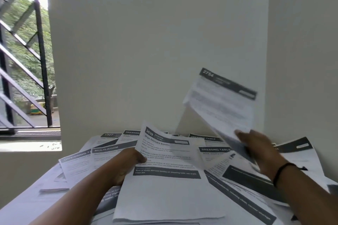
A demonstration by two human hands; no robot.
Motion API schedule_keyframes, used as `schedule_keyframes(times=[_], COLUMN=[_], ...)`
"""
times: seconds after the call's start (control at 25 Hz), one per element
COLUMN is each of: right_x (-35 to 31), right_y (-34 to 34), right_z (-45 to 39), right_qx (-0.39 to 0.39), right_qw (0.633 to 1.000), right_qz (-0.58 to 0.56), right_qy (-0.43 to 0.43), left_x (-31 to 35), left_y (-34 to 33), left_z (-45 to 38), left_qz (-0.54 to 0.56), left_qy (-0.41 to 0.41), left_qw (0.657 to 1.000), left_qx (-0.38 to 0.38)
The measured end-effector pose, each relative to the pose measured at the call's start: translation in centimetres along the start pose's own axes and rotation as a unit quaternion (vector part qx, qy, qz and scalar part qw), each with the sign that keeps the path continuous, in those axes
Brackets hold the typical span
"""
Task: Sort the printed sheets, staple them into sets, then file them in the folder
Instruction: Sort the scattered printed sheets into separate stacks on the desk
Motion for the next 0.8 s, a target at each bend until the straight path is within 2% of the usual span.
schedule_keyframes(times=[0.08,0.16,0.28,0.36,0.44,0.52,0.64,0.72,0.8], right_x=[1.1,2.0,3.4,3.8,3.4,2.9,2.1,1.6,1.1], right_y=[-1.9,-3.7,-5.8,-6.7,-6.9,-6.2,-4.3,-3.0,-2.2], right_z=[1.8,3.6,5.5,6.4,6.8,6.2,4.0,2.5,1.5], right_qx=[-0.136,-0.192,-0.205,-0.211,-0.207,-0.172,-0.123,-0.102,-0.101], right_qw=[0.984,0.961,0.914,0.88,0.857,0.837,0.825,0.831,0.848], right_qz=[0.113,0.197,0.339,0.401,0.436,0.476,0.506,0.503,0.475], right_qy=[-0.012,0.008,0.09,0.144,0.181,0.21,0.22,0.216,0.212], left_x=[0.0,-0.1,0.0,0.1,0.1,0.6,1.8,2.7,2.9], left_y=[0.1,0.1,0.0,-0.3,-0.2,0.0,1.2,3.2,5.5], left_z=[-0.1,0.0,0.2,0.8,0.8,1.0,1.2,0.7,0.2], left_qz=[0.003,0.006,0.052,0.013,-0.066,-0.087,-0.006,0.145,0.292], left_qy=[-0.001,-0.007,-0.003,-0.007,-0.034,-0.056,-0.117,-0.135,-0.123], left_qw=[1.0,0.999,0.998,0.999,0.997,0.993,0.981,0.952,0.91], left_qx=[0.018,0.032,-0.029,-0.045,0.003,0.055,0.155,0.234,0.266])
Point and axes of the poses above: each hand's wrist, its own z-axis away from the middle knuckle, its own y-axis out of the back of the hand, x = y × z, the point moved 1 cm from there along -z, towards the middle knuckle, and after that the axes turned 7 degrees about x, right-handed, at the moved point
